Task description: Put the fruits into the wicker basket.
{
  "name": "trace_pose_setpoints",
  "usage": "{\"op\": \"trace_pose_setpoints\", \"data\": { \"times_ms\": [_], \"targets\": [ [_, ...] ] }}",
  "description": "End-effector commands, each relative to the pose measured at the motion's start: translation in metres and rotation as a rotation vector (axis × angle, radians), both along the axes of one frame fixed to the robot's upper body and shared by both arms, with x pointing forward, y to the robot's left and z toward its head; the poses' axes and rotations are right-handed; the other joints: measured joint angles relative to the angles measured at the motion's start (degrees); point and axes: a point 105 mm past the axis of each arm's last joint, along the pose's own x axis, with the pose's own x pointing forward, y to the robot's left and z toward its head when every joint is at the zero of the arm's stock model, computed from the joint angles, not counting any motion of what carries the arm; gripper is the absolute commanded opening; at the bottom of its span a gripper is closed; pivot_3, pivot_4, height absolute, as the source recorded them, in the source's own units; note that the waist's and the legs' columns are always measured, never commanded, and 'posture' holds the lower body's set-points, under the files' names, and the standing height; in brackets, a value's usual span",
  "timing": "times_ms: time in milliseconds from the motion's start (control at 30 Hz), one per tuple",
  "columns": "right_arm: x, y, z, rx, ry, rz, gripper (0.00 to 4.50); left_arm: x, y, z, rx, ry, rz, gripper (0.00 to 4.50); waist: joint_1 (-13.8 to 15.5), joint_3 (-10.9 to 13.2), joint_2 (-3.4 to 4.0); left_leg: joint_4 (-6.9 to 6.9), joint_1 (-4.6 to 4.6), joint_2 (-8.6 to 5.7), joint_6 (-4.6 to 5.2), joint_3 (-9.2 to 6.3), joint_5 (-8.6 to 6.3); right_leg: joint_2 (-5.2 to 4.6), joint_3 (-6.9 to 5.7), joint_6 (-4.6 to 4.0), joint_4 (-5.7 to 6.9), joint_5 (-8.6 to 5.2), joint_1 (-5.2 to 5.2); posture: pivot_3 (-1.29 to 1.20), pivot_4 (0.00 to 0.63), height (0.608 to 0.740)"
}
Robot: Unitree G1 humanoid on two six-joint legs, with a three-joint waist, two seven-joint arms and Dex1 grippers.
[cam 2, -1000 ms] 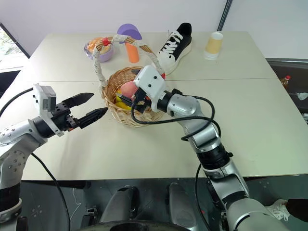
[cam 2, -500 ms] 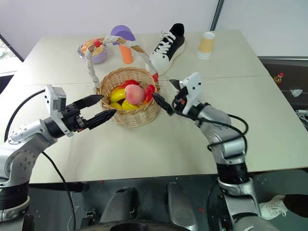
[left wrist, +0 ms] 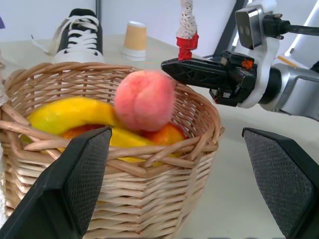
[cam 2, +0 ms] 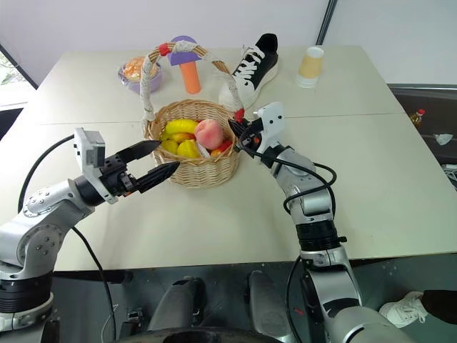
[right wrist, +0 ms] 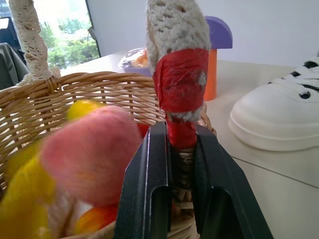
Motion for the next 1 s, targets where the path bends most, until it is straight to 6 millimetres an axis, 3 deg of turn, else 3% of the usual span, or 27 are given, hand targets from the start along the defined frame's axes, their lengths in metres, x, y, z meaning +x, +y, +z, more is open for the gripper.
{"op": "trace_pose_setpoints", "data": {
  "times_ms": [33,300,367,433,533,700,767,867,1000],
  "targets": [
    [-0.009,-0.041,0.036,0.015,-0.186,-0.150,0.00,-0.004,-0.008,0.007,-0.005,-0.037,-0.045,4.50,0.12,0.00,0.00,0.00,-0.01,0.00,0.00,0.00,0.00,0.00,0.00,0.00,0.00,0.00,0.00,0.00,0.150,0.740],
    [-0.020,-0.196,0.038,-0.087,-0.180,-0.721,0.00,0.004,-0.035,0.003,-0.018,-0.020,-0.165,4.50,1.27,0.00,0.01,0.01,-0.04,-0.10,0.00,0.08,0.00,-0.04,0.05,0.01,-0.06,0.00,0.00,0.00,0.150,0.740],
    [-0.022,-0.226,0.035,-0.045,-0.152,-0.853,0.00,0.006,-0.041,0.003,-0.025,-0.019,-0.189,4.50,0.91,0.00,0.01,0.00,0.02,-0.07,0.00,0.12,0.00,0.05,0.13,0.01,-0.05,0.00,0.00,0.00,0.150,0.740],
    [-0.024,-0.242,0.030,-0.032,-0.129,-0.927,0.00,0.007,-0.045,0.003,-0.028,-0.019,-0.207,4.50,0.75,0.00,0.03,-0.04,0.11,0.00,0.01,0.18,0.00,0.17,0.28,0.00,-0.01,-0.01,0.00,0.00,0.150,0.740],
    [-0.023,-0.251,0.023,-0.014,-0.101,-0.951,0.00,0.009,-0.047,0.003,-0.029,-0.018,-0.217,4.50,0.19,-0.02,0.09,-0.07,0.17,0.04,0.02,0.20,0.00,0.27,0.45,-0.01,0.02,-0.01,0.00,0.00,0.150,0.740],
    [-0.032,-0.253,0.029,-0.017,-0.125,-0.942,2.58,0.016,-0.047,0.001,-0.026,-0.019,-0.213,4.50,-0.14,-0.03,0.12,-0.05,0.16,0.03,0.02,0.26,0.00,0.27,0.52,0.00,0.02,0.00,0.00,0.00,0.150,0.740],
    [-0.041,-0.252,0.033,-0.035,-0.146,-0.929,3.24,0.019,-0.044,0.001,-0.026,-0.024,-0.195,4.50,-0.09,-0.03,0.12,-0.05,0.14,0.03,0.02,0.26,0.00,0.27,0.52,0.00,0.01,-0.01,-0.01,0.00,0.150,0.740],
    [-0.056,-0.249,0.032,-0.079,-0.160,-0.886,3.24,0.025,-0.037,0.000,-0.032,-0.027,-0.146,4.50,0.13,-0.03,0.12,-0.06,0.13,0.03,0.02,0.26,0.00,0.26,0.53,0.01,0.00,-0.01,-0.01,0.00,0.150,0.740],
    [-0.078,-0.221,-0.004,-0.256,-0.082,-0.649,3.24,0.033,-0.014,-0.016,0.005,-0.020,-0.008,4.50,0.22,-0.06,0.11,-0.06,0.14,0.02,0.03,0.32,-0.01,0.24,0.60,0.02,-0.02,-0.01,-0.01,0.00,0.150,0.740]
  ]
}}
